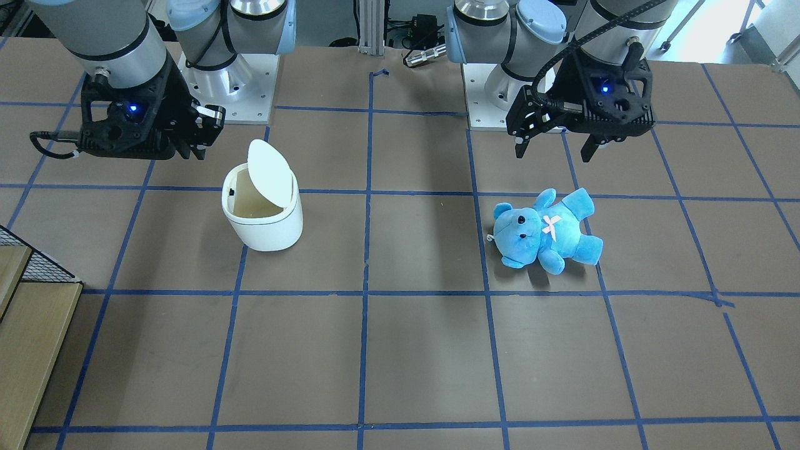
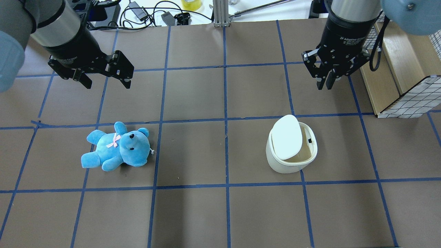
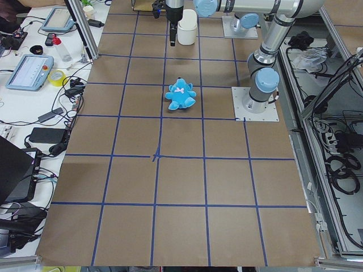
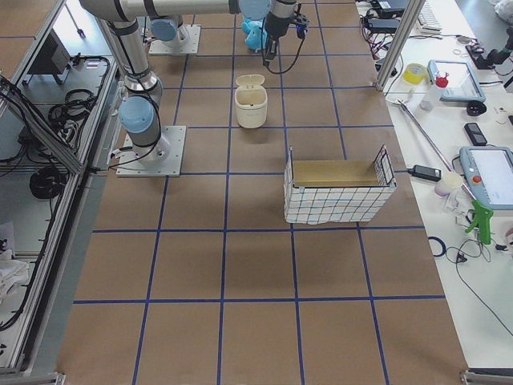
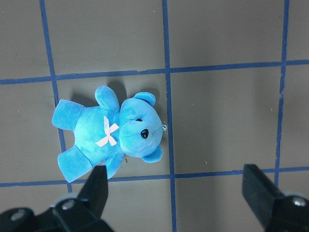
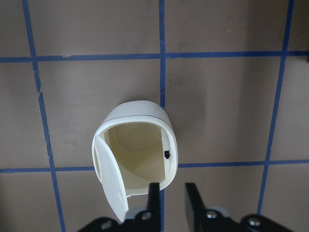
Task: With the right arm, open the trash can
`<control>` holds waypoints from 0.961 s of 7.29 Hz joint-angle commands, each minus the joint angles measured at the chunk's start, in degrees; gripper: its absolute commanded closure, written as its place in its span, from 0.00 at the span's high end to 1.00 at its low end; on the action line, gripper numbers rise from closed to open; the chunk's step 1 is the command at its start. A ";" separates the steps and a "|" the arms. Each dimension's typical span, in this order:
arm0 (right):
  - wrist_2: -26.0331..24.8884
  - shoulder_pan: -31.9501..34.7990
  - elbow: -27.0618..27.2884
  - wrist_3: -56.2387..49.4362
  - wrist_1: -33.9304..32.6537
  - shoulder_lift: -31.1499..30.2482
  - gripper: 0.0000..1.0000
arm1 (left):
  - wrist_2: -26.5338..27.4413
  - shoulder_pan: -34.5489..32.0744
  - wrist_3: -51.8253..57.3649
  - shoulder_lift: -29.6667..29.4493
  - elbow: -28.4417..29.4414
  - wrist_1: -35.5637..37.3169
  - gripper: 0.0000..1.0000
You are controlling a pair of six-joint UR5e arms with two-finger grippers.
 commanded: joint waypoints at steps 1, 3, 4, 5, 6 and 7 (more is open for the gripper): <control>0.24 -0.31 -0.36 -1.79 -6.37 0.19 1.00 | 0.01 0.00 0.00 0.00 0.00 0.00 1.00; 0.42 -0.32 0.52 -1.88 -15.08 0.54 1.00 | 0.01 0.00 0.00 0.00 0.00 0.00 1.00; 0.51 -0.75 0.78 -4.14 -17.82 0.63 1.00 | 0.01 0.00 0.00 0.00 0.00 0.00 1.00; 0.51 -2.23 0.87 -4.86 -16.72 0.55 1.00 | 0.01 0.00 0.00 0.00 0.00 0.00 1.00; 1.64 -3.03 0.87 -5.13 -14.62 0.55 1.00 | 0.01 0.00 0.00 0.00 0.00 0.00 1.00; 2.43 -3.21 0.70 -5.22 -12.25 0.55 1.00 | 0.01 0.00 0.00 0.00 0.00 0.00 1.00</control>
